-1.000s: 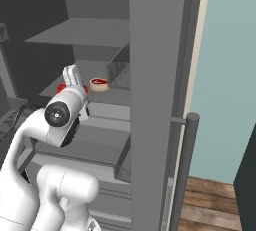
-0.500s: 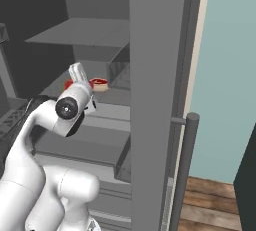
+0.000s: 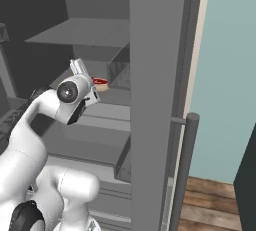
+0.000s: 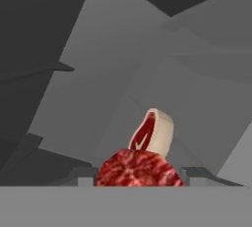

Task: Place the steak on the counter behind the older steak on the same shelf of the fridge to maintain FIFO order. Close the fridge door when finished.

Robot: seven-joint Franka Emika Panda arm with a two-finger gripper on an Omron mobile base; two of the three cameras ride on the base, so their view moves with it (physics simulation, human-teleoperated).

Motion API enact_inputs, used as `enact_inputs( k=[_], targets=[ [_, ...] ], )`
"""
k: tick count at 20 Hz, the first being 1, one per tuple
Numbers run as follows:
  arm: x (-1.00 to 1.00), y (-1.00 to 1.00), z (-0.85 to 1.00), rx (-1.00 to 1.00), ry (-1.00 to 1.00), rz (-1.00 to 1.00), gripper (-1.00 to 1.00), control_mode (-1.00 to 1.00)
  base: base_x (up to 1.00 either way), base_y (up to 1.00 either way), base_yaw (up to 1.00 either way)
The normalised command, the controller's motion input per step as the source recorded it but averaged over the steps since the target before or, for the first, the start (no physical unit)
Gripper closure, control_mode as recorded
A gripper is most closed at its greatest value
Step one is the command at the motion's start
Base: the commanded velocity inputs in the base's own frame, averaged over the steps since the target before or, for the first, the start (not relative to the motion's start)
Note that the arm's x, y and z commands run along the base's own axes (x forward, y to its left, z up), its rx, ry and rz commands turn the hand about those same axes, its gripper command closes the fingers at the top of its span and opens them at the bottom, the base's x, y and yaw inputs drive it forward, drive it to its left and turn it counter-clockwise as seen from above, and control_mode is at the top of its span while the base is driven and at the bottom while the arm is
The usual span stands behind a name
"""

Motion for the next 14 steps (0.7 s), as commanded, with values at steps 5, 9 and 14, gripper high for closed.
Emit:
enact_inputs(
  k=[5,9,14],
  targets=[
    [0.21,0.0,0.09,0.0,0.01,-0.03,1.0,-1.0,0.0,0.0,0.0],
    [0.0,0.0,0.0,0.01,0.0,0.0,1.0,-1.0,0.0,0.0,0.0],
    [0.25,0.0,0.0,0.03,0.0,0.0,1.0,-1.0,0.0,0.0,0.0]
  ],
)
